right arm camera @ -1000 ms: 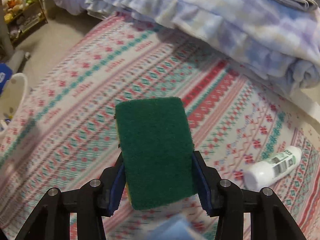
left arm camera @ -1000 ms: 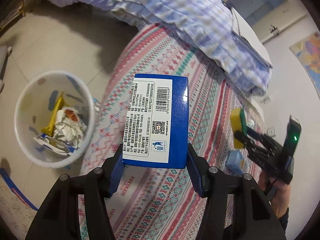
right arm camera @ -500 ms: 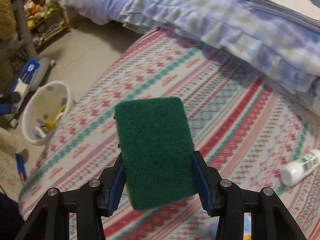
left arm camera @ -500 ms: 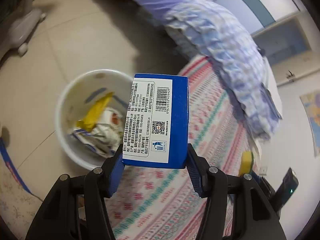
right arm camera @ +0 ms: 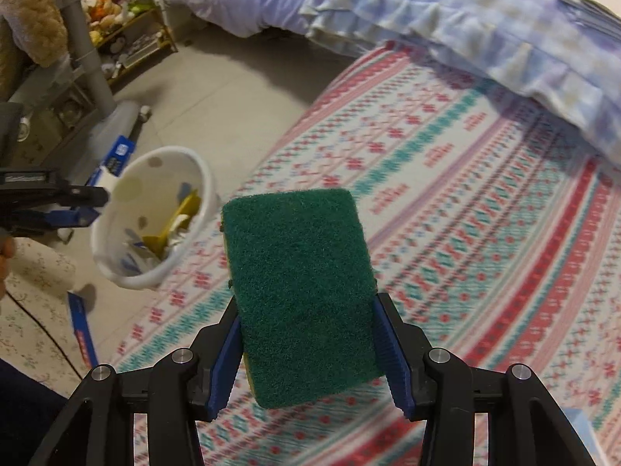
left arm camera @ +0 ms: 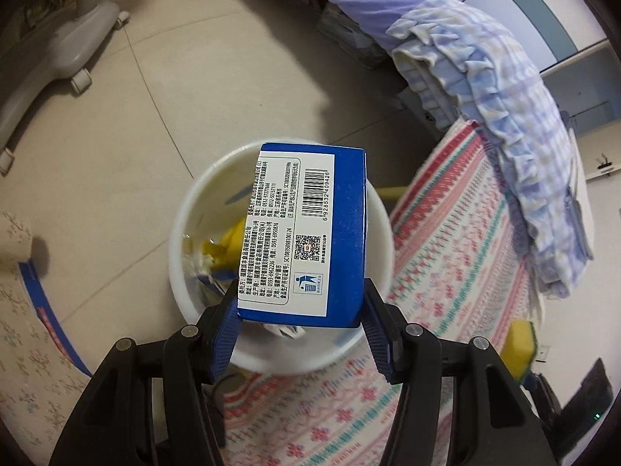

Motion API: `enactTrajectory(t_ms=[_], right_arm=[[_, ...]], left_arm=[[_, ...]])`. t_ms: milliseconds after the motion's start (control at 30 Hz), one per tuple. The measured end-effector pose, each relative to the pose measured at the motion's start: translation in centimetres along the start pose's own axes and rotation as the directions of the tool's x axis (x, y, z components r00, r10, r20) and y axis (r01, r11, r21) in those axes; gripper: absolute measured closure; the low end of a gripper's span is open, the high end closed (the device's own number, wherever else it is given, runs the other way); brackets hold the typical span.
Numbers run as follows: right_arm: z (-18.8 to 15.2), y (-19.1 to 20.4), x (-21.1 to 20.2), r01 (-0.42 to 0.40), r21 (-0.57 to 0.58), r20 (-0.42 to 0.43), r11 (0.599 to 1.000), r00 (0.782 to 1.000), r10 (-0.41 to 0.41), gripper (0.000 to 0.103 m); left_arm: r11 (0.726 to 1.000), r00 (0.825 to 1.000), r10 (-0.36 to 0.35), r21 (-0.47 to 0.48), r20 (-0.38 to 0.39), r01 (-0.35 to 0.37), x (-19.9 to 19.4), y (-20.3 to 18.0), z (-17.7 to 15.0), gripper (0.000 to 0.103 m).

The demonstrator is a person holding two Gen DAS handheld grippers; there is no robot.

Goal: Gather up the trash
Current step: 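Carry medicine box and sponge to the wastebasket and open both tools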

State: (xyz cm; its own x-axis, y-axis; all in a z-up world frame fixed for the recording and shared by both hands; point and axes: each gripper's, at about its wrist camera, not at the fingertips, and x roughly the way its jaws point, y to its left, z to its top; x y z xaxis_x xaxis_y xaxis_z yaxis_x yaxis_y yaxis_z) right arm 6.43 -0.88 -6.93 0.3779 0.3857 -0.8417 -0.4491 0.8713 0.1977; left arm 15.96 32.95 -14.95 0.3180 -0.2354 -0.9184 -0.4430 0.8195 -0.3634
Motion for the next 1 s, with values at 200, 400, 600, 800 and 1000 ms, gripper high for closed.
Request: enactTrajectory(t_ms=[200, 400, 600, 800, 1000], right_arm=[[0.5, 1.8, 1.0, -0.05, 0.003, 0.003, 0.999, 0.999, 0.05, 0.047], [0.5, 4.2, 2.5, -0.095, -0.014, 0.01, 0.995, 0.995, 0.095, 0.047], [1.2, 6.6, 3.9, -0.153, -0.003, 0.007, 0.988, 0.988, 0.153, 0.047], [3.1, 9.7, 5.8, -0.2, 0.01, 0.011, 0.98, 0.98, 0.2, 0.047], [6.2, 14.0, 9.0, -0.219, -0.015, 0.024, 0.976, 0.975, 0.219, 0.044]], left_arm=[[0.999, 0.999, 0.043, -0.029, -0.014, -0.043, 1.1, 0.9, 1.5, 0.042], [0.999, 1.0, 0.01, -0.046, -0.002, -0.01, 0.1, 1.8, 1.5, 0.042], [0.994, 0.999, -0.037, -0.105, 0.037, 0.041, -1.8, 2.8, 1.3, 0.042], [0.985, 0.996, -0.066, -0.157, 0.061, 0.075, -3.1, 3.6, 1.1, 0.042], [0.98, 0.994, -0.062, -0.182, 0.093, 0.079, -4.0, 4.5, 1.2, 0.042]])
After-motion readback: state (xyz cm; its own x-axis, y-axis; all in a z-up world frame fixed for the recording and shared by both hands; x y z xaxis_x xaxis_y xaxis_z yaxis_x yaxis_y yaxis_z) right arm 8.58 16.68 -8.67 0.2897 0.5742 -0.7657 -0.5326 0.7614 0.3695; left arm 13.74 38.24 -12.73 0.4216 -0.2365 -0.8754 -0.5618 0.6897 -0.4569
